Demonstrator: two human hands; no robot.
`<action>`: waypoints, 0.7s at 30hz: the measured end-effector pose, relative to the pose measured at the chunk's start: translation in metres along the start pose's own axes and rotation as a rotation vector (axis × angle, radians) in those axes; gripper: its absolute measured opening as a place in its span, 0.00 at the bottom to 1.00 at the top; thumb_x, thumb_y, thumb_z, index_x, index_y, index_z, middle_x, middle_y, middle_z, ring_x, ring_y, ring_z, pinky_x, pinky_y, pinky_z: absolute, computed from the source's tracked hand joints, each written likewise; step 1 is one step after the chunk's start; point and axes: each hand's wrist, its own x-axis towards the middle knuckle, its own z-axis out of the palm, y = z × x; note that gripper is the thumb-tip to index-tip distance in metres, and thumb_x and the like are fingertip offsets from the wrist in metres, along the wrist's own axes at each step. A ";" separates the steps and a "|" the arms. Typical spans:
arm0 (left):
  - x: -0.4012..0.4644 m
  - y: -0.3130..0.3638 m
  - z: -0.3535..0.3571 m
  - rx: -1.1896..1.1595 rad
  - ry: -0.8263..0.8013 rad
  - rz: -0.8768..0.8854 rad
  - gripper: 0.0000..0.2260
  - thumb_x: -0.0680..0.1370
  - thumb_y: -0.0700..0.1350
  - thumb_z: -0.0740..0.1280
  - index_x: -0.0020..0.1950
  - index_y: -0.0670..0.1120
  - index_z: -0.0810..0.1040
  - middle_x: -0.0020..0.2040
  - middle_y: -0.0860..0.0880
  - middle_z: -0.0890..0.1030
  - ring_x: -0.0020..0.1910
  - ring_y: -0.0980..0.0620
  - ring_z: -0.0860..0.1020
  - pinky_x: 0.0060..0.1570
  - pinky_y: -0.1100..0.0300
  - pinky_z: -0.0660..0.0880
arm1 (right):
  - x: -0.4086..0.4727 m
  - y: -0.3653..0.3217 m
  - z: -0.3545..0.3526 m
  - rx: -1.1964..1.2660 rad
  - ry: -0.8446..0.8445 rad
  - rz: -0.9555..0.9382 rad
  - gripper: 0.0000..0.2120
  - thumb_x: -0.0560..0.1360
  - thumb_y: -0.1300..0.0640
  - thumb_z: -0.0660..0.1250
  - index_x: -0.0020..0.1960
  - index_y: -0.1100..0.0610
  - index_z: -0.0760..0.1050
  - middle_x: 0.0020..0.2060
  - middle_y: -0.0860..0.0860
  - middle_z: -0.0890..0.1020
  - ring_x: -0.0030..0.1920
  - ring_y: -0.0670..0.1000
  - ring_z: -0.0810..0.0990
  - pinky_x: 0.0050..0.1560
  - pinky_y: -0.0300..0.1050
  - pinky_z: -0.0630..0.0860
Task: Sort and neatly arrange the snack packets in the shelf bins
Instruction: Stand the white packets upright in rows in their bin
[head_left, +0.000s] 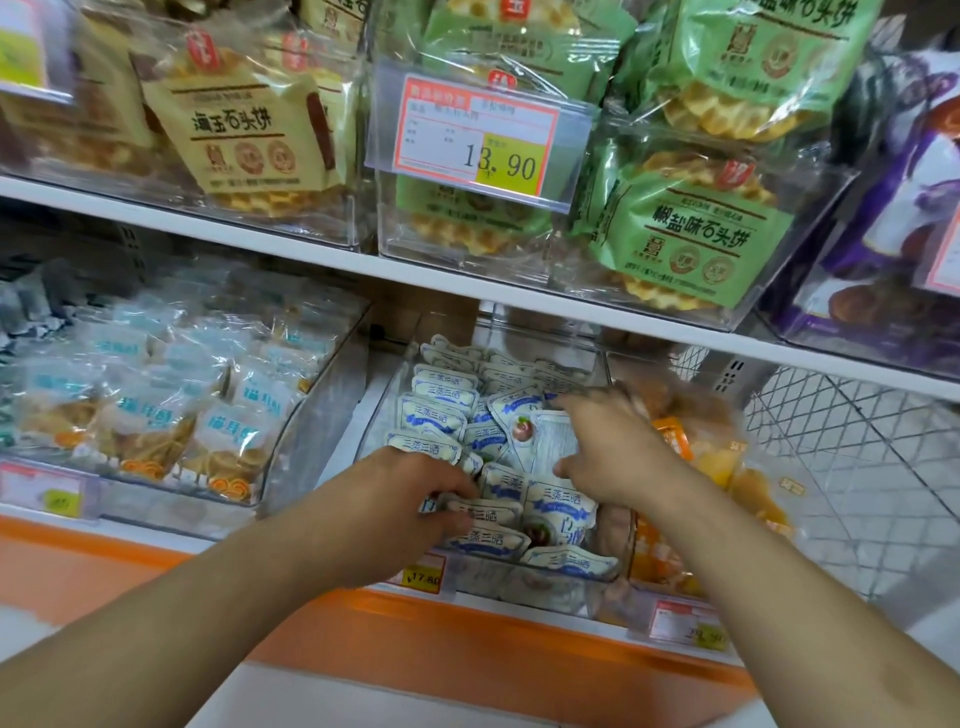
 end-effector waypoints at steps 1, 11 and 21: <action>0.000 -0.001 0.001 0.009 -0.001 0.001 0.14 0.80 0.59 0.68 0.66 0.63 0.78 0.57 0.61 0.80 0.41 0.65 0.75 0.39 0.73 0.68 | -0.002 -0.001 -0.004 0.075 0.016 0.024 0.34 0.71 0.45 0.80 0.74 0.51 0.74 0.67 0.55 0.80 0.71 0.58 0.73 0.76 0.53 0.62; -0.002 0.023 -0.011 -0.339 0.221 -0.087 0.20 0.79 0.66 0.60 0.57 0.57 0.84 0.51 0.61 0.84 0.51 0.64 0.80 0.54 0.60 0.78 | -0.057 -0.009 -0.029 0.765 0.569 -0.117 0.16 0.72 0.55 0.81 0.56 0.41 0.83 0.51 0.40 0.83 0.53 0.40 0.79 0.54 0.36 0.76; -0.029 0.042 -0.028 -1.064 0.149 -0.141 0.12 0.83 0.39 0.64 0.63 0.48 0.81 0.50 0.44 0.87 0.46 0.46 0.87 0.36 0.60 0.78 | -0.094 -0.022 -0.061 0.752 0.016 -0.303 0.28 0.73 0.54 0.80 0.67 0.33 0.74 0.66 0.30 0.75 0.68 0.33 0.72 0.69 0.36 0.71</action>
